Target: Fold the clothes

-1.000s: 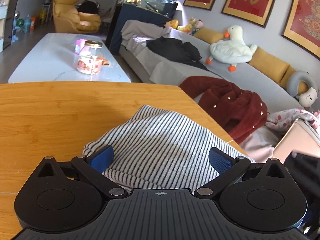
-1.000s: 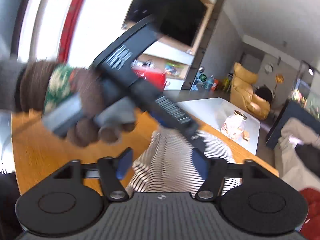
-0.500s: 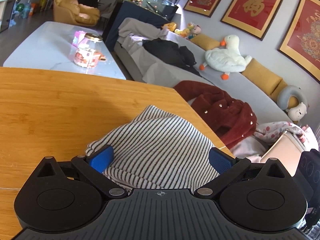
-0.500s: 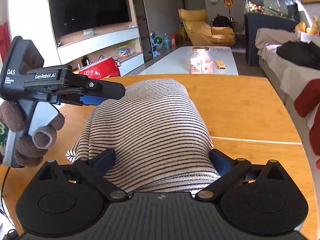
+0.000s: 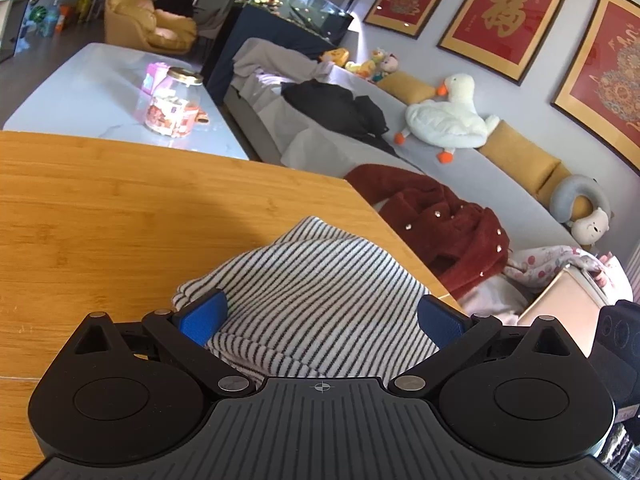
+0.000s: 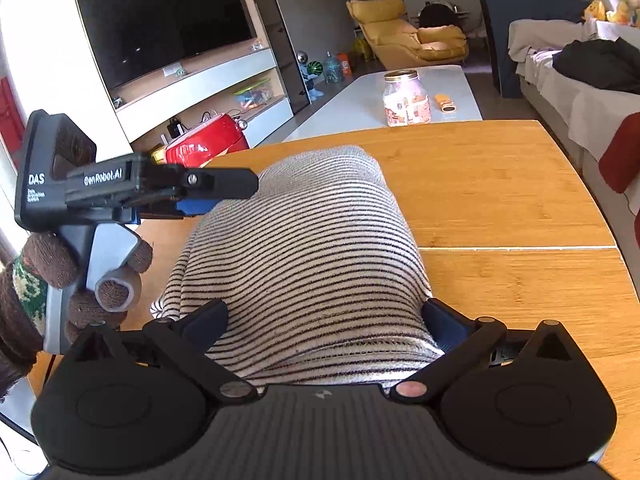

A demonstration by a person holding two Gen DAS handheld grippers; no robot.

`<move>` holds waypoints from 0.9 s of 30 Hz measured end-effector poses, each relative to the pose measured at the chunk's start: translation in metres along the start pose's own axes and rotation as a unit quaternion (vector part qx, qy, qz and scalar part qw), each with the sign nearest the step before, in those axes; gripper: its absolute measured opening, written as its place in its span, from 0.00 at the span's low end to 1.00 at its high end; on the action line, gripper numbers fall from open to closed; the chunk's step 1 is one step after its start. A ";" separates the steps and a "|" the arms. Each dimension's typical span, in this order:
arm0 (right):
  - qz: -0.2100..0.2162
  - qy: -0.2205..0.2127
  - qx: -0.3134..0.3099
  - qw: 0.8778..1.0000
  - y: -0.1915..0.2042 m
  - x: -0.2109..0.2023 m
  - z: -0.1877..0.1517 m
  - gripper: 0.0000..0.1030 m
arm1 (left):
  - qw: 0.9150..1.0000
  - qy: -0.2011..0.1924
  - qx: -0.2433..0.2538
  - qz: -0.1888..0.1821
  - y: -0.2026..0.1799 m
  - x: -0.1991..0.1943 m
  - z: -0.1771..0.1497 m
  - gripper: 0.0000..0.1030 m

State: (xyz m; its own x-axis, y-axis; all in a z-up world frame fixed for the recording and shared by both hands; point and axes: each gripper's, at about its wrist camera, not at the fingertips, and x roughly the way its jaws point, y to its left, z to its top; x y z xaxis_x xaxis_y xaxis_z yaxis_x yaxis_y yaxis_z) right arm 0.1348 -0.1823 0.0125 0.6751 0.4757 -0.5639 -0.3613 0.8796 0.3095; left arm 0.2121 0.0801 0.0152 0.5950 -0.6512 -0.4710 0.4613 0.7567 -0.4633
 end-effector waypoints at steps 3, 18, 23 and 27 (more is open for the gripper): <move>0.013 -0.048 0.029 0.998 -0.012 -0.018 0.016 1.00 | 1.000 0.000 0.000 -0.004 0.002 -0.001 -0.001 1.00; 0.086 0.008 0.084 0.993 -0.030 0.028 0.041 0.67 | 1.000 0.003 -0.020 -0.016 0.011 -0.002 0.001 1.00; 0.081 -0.001 0.013 0.997 0.000 0.010 0.044 0.57 | 0.998 -0.005 -0.052 -0.026 0.024 -0.006 0.001 1.00; 0.025 0.029 -0.014 0.999 0.001 0.027 0.027 0.61 | 0.997 -0.008 -0.074 -0.037 0.033 -0.010 0.001 1.00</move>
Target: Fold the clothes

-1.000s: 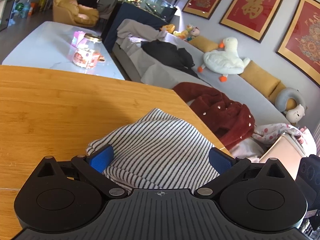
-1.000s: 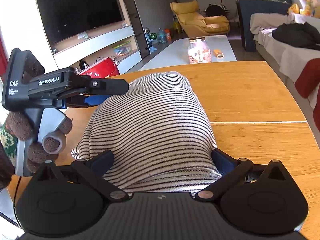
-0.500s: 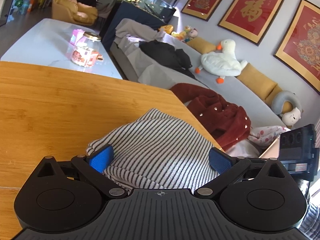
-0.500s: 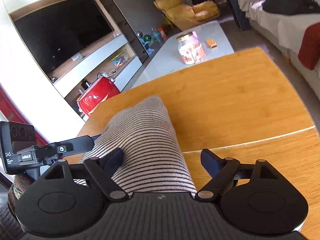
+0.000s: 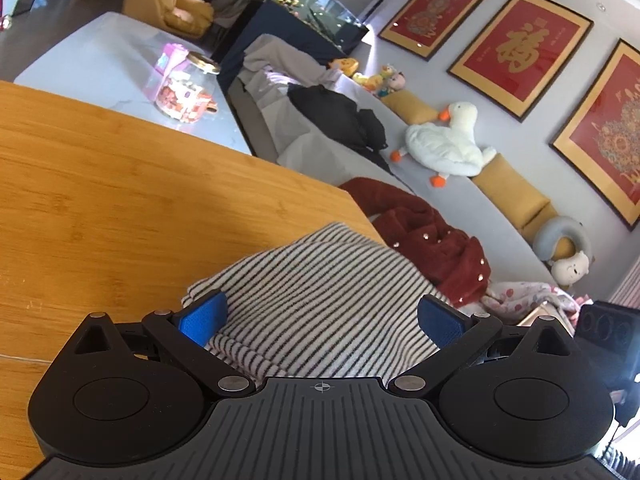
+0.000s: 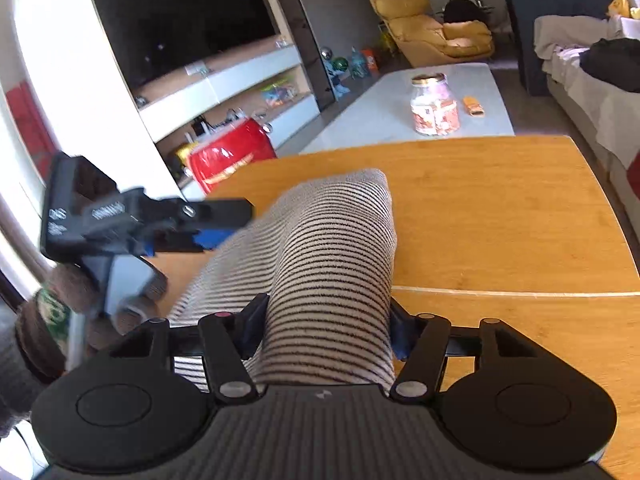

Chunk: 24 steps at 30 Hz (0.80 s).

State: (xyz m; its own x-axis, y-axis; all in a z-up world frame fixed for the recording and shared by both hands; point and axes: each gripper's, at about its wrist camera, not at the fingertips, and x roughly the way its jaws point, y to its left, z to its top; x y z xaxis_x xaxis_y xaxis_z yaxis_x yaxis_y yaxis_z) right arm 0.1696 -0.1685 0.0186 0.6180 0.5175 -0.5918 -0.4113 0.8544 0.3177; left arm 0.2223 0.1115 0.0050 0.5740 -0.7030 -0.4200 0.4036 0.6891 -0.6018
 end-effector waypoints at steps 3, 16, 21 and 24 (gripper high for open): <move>0.011 -0.005 0.027 1.000 -0.009 0.001 -0.006 0.64 | 1.000 0.003 0.008 0.008 -0.003 0.000 0.001 1.00; -0.011 -0.022 0.033 0.999 -0.019 0.002 -0.019 0.87 | 0.999 -0.013 0.001 0.040 -0.032 -0.035 -0.014 1.00; -0.006 -0.024 0.043 0.999 -0.023 0.001 -0.021 0.87 | 0.998 0.009 -0.002 0.070 -0.026 -0.026 -0.022 1.00; -0.004 -0.021 0.045 0.999 -0.024 -0.002 -0.022 0.87 | 0.996 0.019 -0.004 0.089 -0.020 -0.023 -0.026 1.00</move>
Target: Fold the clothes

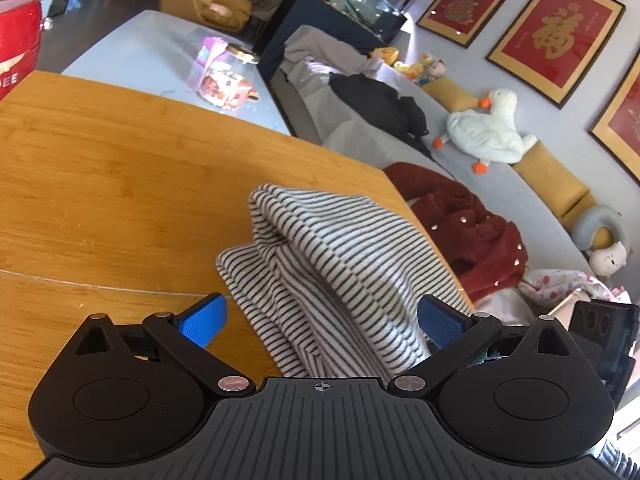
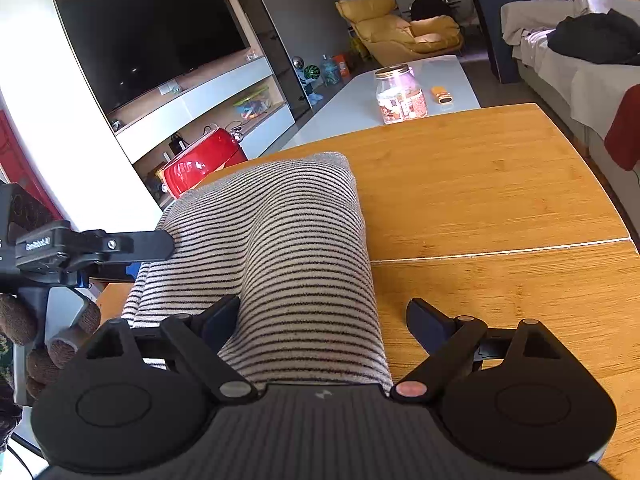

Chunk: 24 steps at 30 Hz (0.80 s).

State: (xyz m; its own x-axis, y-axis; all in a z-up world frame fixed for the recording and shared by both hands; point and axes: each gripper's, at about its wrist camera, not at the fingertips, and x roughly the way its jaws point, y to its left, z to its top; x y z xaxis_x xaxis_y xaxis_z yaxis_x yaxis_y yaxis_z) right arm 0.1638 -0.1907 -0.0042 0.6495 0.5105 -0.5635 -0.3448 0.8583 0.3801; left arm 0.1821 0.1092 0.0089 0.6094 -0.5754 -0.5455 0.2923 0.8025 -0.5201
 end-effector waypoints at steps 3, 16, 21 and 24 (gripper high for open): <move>0.002 0.003 0.002 1.000 0.001 -0.005 0.007 0.87 | 1.000 -0.001 0.005 0.003 0.001 -0.002 -0.003 1.00; 0.025 0.023 0.031 0.999 -0.011 0.032 0.096 0.87 | 0.999 -0.004 0.031 0.024 -0.003 -0.011 -0.014 1.00; 0.045 0.060 0.046 0.996 -0.016 0.061 0.095 0.87 | 0.999 0.001 0.043 0.026 -0.006 -0.011 -0.015 1.00; 0.067 0.085 0.061 0.992 -0.017 0.077 0.093 0.80 | 0.999 0.004 0.043 0.022 -0.003 -0.009 -0.014 1.00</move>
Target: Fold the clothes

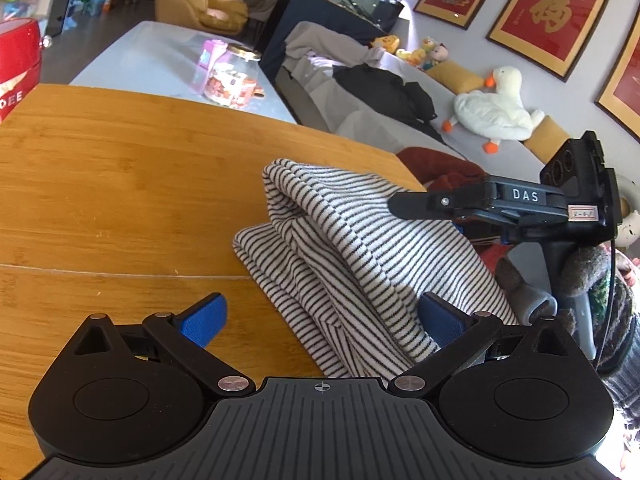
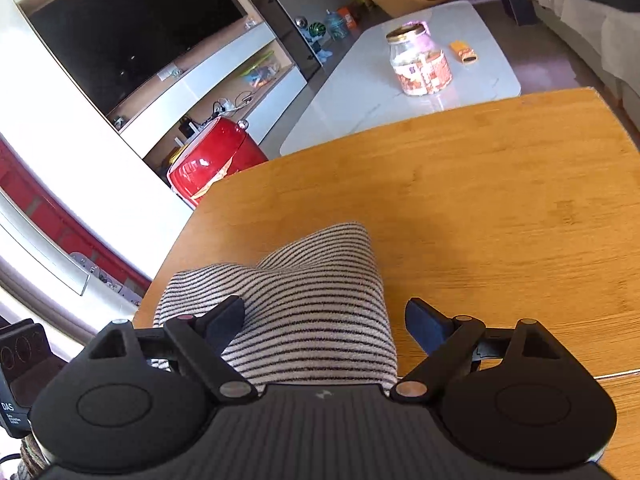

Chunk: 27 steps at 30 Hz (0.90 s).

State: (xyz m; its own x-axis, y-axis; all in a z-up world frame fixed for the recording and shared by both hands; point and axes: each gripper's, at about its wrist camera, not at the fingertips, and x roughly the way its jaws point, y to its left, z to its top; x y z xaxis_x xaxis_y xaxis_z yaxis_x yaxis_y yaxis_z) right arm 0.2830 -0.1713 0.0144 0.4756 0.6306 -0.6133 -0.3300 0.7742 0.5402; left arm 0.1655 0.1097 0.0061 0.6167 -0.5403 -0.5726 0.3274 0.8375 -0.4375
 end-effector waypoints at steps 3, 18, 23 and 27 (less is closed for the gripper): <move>0.025 -0.013 -0.013 1.000 0.008 -0.007 0.001 0.69 | 1.000 0.002 0.004 -0.002 0.001 0.001 0.001 1.00; -0.041 -0.058 -0.076 0.995 0.025 -0.030 -0.025 0.72 | 0.998 -0.058 0.036 0.006 -0.020 -0.030 0.023 1.00; -0.089 -0.059 -0.152 0.983 0.050 -0.030 -0.069 0.87 | 0.992 -0.092 0.042 -0.074 -0.047 -0.034 0.051 1.00; -0.120 -0.080 -0.187 0.972 0.071 -0.033 -0.090 0.87 | 0.994 -0.039 0.049 -0.085 -0.061 0.013 0.059 1.00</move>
State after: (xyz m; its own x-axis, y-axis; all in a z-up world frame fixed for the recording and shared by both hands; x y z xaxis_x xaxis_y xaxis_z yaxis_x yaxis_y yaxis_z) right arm 0.1703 -0.1325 0.0210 0.6860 0.4367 -0.5820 -0.4539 0.8820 0.1269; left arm 0.1957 0.0562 0.0665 0.5993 -0.6699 -0.4382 0.4983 0.7406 -0.4508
